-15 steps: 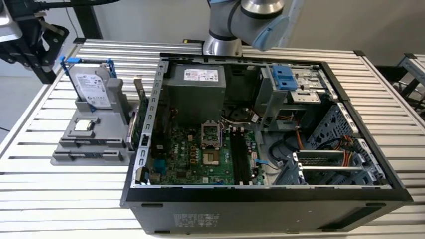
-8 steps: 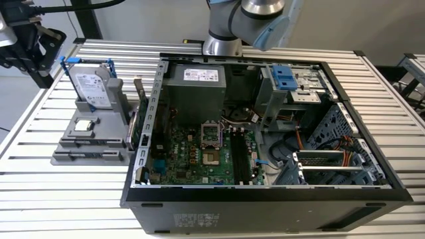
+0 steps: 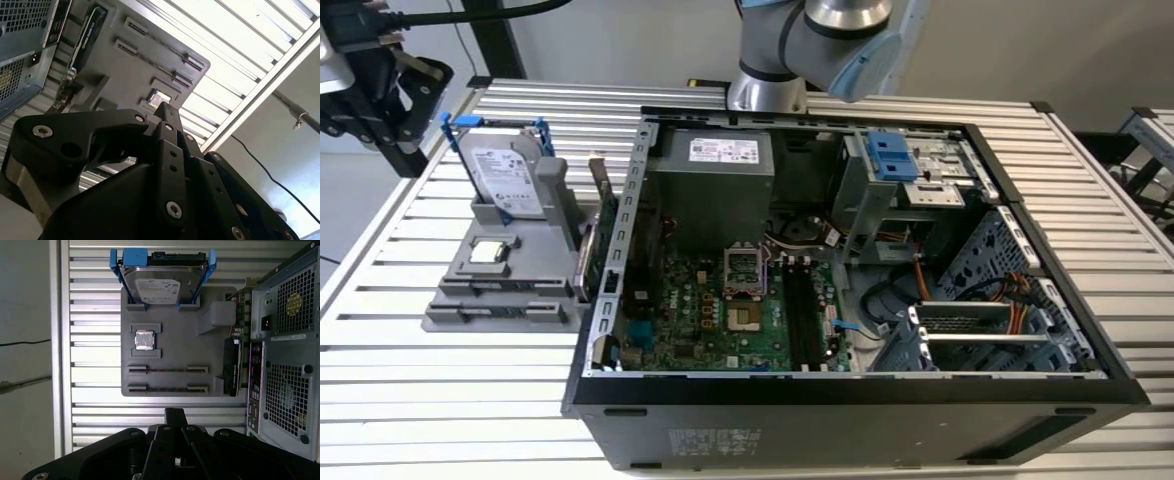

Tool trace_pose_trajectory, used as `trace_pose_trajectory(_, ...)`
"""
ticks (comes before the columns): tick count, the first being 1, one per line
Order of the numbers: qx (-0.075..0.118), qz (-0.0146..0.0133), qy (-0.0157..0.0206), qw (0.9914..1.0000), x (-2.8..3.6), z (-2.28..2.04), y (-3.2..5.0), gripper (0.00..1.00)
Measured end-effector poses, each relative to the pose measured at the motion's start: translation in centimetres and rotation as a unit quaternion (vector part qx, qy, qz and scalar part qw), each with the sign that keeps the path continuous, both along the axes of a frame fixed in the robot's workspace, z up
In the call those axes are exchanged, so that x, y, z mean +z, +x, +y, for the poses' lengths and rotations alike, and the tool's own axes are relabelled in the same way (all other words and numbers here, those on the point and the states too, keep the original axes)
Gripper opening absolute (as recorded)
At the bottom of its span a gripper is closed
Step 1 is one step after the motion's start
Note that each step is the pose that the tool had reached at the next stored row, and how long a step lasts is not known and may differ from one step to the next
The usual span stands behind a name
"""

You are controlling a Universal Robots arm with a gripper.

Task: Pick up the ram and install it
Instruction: 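Pick up the ram and move it above insertion slot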

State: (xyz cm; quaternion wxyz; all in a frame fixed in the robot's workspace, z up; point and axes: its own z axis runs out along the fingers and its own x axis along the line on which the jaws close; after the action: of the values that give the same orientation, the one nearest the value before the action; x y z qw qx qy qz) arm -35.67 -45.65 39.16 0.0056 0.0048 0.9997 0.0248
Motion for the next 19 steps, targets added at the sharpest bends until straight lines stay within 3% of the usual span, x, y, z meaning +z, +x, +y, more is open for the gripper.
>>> trace_pose_trajectory(6, 0.001, 0.0000, 0.0000, 1.00000, 0.00, 0.00, 0.00, 0.00)
trace_pose_trajectory(10, 0.021, 0.0000, 0.0000, 0.99978, 0.00, 0.01, -0.01, 0.00)
trace_pose_trajectory(15, 0.051, 0.0000, 0.0000, 0.99871, 0.00, 0.00, -0.03, 0.00)
trace_pose_trajectory(19, 0.076, 0.0000, 0.0000, 0.99712, 0.00, 0.00, -0.09, 0.00)
